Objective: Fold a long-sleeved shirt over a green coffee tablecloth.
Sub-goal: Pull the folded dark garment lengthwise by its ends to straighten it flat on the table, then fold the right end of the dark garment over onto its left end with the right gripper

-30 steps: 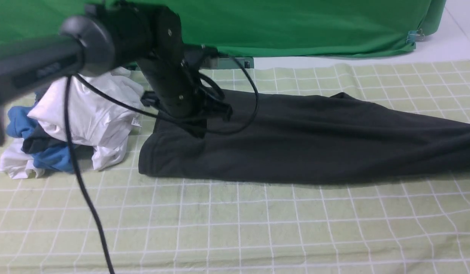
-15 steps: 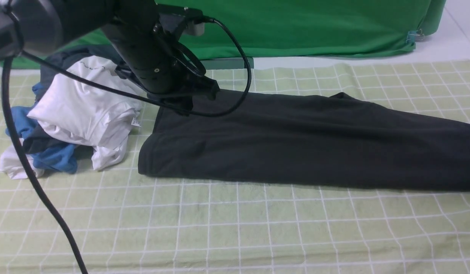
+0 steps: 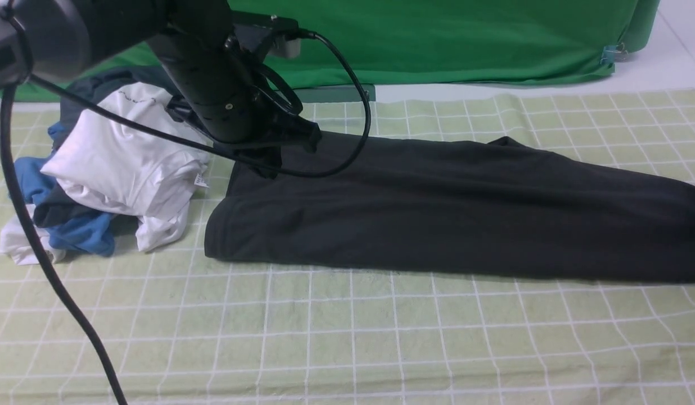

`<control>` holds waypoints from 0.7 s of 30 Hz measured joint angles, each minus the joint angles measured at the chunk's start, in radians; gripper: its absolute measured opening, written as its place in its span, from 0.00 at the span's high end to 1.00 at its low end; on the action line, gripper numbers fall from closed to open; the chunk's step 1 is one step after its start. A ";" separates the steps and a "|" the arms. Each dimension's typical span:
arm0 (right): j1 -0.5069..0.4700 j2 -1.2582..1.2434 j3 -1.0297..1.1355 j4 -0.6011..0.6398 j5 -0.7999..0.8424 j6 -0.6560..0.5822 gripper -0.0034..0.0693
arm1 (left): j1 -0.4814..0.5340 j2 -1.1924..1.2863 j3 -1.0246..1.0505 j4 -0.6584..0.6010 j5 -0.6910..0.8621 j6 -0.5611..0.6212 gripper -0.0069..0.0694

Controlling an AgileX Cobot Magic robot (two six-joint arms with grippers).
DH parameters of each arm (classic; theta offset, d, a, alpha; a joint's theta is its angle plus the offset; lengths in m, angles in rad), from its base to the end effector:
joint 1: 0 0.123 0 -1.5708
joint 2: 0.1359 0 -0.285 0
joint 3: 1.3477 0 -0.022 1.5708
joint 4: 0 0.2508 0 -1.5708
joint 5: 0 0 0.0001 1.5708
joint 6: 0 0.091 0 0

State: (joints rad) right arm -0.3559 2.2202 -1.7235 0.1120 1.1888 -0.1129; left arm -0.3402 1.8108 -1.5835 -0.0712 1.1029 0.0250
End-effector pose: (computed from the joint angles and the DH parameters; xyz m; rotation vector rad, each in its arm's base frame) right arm 0.4138 -0.1437 0.1544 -0.4470 -3.1023 -0.1677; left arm 0.3613 -0.1340 0.2889 0.4827 2.7823 -0.1694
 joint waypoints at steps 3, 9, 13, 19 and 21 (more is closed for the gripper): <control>0.000 0.005 0.000 0.007 0.000 -0.011 0.15 | 0.000 0.000 0.000 -0.015 0.000 0.000 0.89; -0.002 0.008 -0.002 0.074 0.000 -0.115 0.51 | 0.000 0.000 0.000 -0.043 -0.003 0.000 0.89; -0.002 0.014 -0.016 0.093 0.015 -0.141 0.86 | 0.000 -0.003 0.000 -0.049 0.003 0.000 0.89; -0.007 -0.016 -0.044 0.016 0.030 -0.084 0.88 | 0.000 -0.068 0.001 -0.022 0.016 -0.018 0.89; -0.010 -0.061 -0.047 -0.055 0.030 -0.063 0.88 | 0.000 -0.117 0.001 0.021 0.019 -0.047 0.89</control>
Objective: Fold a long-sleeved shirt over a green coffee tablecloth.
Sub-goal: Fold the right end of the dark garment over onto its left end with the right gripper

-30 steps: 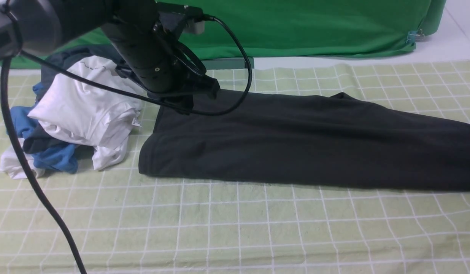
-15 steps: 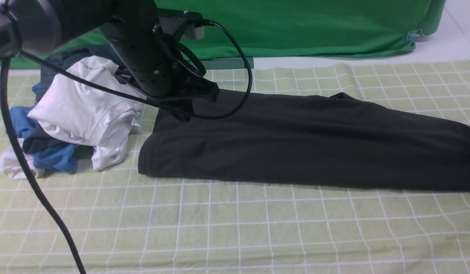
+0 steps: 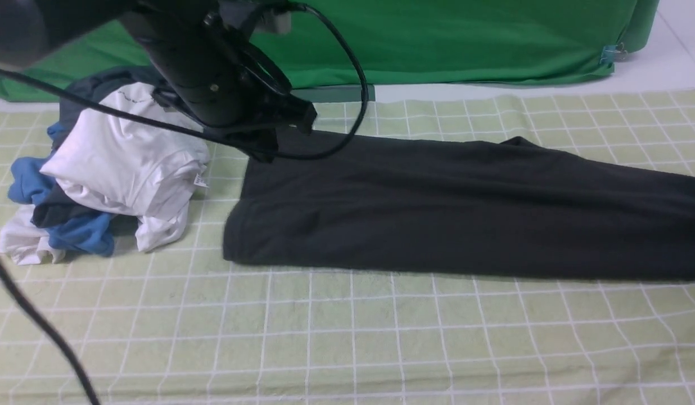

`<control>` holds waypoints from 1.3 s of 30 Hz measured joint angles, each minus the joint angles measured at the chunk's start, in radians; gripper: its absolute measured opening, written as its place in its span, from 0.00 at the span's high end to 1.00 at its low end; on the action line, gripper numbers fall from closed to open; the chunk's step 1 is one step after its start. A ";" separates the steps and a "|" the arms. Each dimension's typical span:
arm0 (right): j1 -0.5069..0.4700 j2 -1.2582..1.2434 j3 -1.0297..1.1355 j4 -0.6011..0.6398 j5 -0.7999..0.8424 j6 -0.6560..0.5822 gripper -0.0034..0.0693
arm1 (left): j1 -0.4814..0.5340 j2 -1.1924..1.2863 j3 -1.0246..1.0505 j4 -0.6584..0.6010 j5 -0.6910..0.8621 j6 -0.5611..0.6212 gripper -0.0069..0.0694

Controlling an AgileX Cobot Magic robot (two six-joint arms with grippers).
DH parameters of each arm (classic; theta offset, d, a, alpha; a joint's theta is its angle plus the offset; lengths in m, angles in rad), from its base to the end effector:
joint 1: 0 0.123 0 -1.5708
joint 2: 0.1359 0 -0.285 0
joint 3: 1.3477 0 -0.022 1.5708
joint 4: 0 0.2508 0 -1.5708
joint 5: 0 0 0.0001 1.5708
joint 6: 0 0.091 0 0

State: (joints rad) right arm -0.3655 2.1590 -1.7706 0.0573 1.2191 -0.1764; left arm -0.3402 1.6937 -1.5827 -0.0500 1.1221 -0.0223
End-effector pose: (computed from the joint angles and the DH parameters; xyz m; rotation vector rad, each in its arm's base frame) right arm 0.4121 -0.1525 0.1923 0.3187 3.0613 0.0597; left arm 0.3395 -0.1245 0.3317 0.4156 2.6955 -0.1728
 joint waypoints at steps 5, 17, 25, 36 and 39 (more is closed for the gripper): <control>-0.004 -0.119 -0.018 -0.038 -0.001 0.035 0.88 | 0.007 -0.088 0.000 0.083 0.048 -0.034 0.89; 0.241 -0.243 -0.086 0.240 -0.002 0.041 0.88 | 0.028 -0.115 0.000 0.060 0.095 -0.054 0.89; 0.561 -0.200 -0.086 0.386 -0.096 0.057 0.88 | 0.028 -0.115 0.000 0.034 0.095 -0.054 0.89; 0.883 0.003 -0.172 0.503 -0.240 0.093 0.88 | 0.029 -0.115 0.000 0.014 0.095 -0.055 0.89; 0.948 0.055 -0.225 0.513 -0.267 0.102 0.88 | 0.029 -0.115 0.000 0.010 0.095 -0.056 0.89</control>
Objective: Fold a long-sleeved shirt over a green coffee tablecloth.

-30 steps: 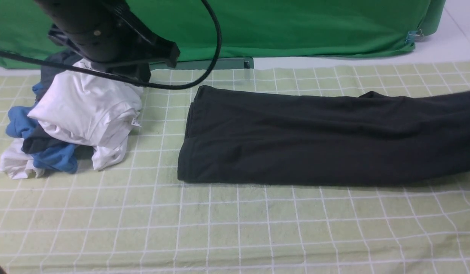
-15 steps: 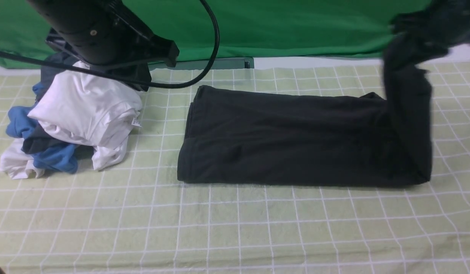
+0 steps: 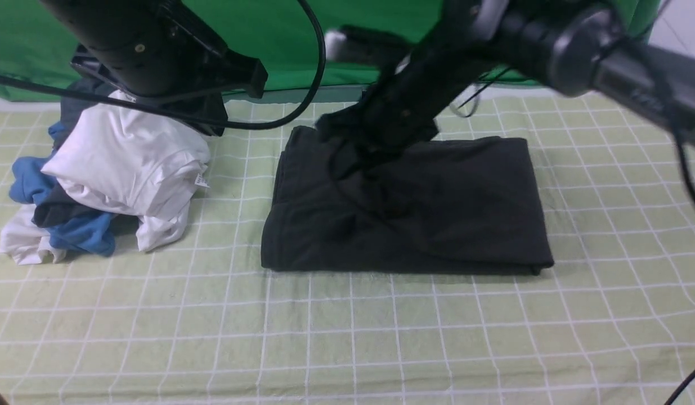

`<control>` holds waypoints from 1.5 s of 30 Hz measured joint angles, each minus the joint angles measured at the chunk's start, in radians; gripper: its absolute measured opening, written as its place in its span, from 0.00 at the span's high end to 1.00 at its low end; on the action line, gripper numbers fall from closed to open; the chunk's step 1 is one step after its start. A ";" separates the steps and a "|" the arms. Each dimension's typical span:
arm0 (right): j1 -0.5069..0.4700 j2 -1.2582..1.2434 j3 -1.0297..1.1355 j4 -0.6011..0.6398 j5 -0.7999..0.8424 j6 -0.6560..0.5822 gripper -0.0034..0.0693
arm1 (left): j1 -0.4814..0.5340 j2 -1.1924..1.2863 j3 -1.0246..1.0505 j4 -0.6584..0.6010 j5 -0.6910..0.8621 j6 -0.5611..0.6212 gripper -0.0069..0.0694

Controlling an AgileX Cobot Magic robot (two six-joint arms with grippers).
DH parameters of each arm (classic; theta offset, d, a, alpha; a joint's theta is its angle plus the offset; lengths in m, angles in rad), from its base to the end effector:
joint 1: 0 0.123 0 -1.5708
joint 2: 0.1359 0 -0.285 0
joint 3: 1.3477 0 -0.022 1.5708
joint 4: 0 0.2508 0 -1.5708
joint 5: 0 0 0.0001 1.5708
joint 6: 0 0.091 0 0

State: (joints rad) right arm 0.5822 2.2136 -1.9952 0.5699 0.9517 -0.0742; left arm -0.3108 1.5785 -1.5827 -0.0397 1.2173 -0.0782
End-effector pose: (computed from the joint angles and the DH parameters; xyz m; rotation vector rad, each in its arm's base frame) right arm 0.3921 0.3060 0.2461 -0.5795 2.6155 0.8904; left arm 0.3109 -0.1034 0.3677 0.3070 2.6902 -0.1720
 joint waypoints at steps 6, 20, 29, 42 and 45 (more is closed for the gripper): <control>0.062 0.069 -0.041 0.007 -0.062 0.032 0.79 | 0.000 0.000 0.000 -0.003 0.000 0.000 0.89; 0.026 0.088 -0.143 0.133 0.050 -0.045 0.29 | 0.000 0.000 0.000 -0.006 0.000 0.000 0.89; -0.155 0.032 -0.261 -0.116 0.253 -0.099 0.90 | 0.000 0.002 0.000 -0.075 -0.038 0.000 0.89; -0.304 -0.345 0.204 -0.186 0.263 -0.225 0.96 | 0.000 0.239 0.000 -0.091 -0.084 -0.043 0.74; -0.309 -0.420 0.310 -0.191 0.267 -0.270 0.96 | 0.000 0.307 0.000 -0.091 -0.132 -0.048 0.58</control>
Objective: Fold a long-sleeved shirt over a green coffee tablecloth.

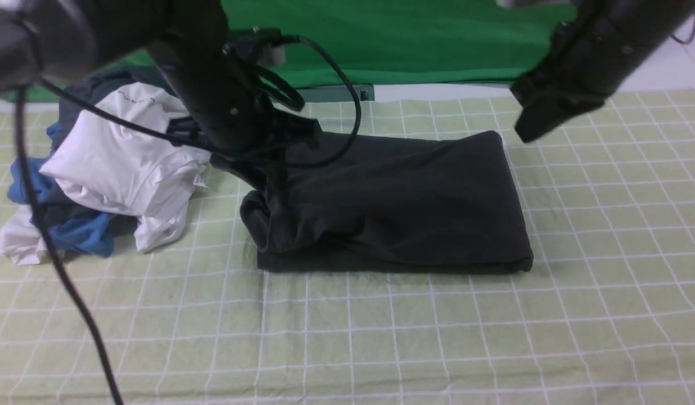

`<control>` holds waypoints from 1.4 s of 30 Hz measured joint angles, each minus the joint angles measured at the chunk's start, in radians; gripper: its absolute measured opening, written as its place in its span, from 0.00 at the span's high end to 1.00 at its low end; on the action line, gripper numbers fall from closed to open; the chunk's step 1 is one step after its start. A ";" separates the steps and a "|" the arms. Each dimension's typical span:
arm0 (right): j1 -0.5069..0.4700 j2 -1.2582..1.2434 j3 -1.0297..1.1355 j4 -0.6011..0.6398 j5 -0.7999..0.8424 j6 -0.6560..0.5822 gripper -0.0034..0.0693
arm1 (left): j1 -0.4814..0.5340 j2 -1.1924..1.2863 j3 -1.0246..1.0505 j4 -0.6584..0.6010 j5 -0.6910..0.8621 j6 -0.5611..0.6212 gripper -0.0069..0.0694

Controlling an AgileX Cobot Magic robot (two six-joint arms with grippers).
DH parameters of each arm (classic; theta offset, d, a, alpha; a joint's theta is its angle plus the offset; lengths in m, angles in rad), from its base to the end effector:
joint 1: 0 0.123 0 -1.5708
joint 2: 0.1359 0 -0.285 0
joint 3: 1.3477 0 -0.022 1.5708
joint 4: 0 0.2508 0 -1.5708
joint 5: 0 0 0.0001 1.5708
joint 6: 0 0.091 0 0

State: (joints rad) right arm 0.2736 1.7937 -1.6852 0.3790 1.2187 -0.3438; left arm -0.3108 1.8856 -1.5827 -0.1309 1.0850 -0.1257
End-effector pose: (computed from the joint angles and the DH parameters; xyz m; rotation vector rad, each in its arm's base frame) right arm 0.3582 0.1334 0.3265 -0.7424 2.6552 0.5100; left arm 0.3759 -0.1318 0.2603 0.2019 2.8866 -0.2606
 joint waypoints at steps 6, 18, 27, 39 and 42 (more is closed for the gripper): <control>-0.001 -0.061 0.097 -0.002 -0.001 -0.031 0.96 | 0.000 0.088 0.000 0.000 -0.034 -0.007 0.31; -0.001 -0.062 0.103 0.012 -0.021 -0.031 0.96 | 0.000 0.138 -0.001 0.048 -0.024 0.056 0.75; -0.001 -0.062 0.103 0.016 -0.031 -0.033 0.96 | 0.000 0.125 -0.058 0.131 0.002 0.198 0.88; -0.001 -0.060 0.103 0.016 -0.035 -0.032 0.95 | 0.000 0.125 -0.058 0.184 0.079 0.169 0.76; -0.001 -0.057 0.103 0.016 -0.038 -0.032 0.95 | 0.000 0.125 -0.058 0.216 0.086 0.161 0.65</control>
State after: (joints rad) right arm 0.2725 1.7363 -1.5821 0.3954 1.1809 -0.3756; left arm -0.3108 2.0108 -1.6410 0.0854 1.1714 0.0357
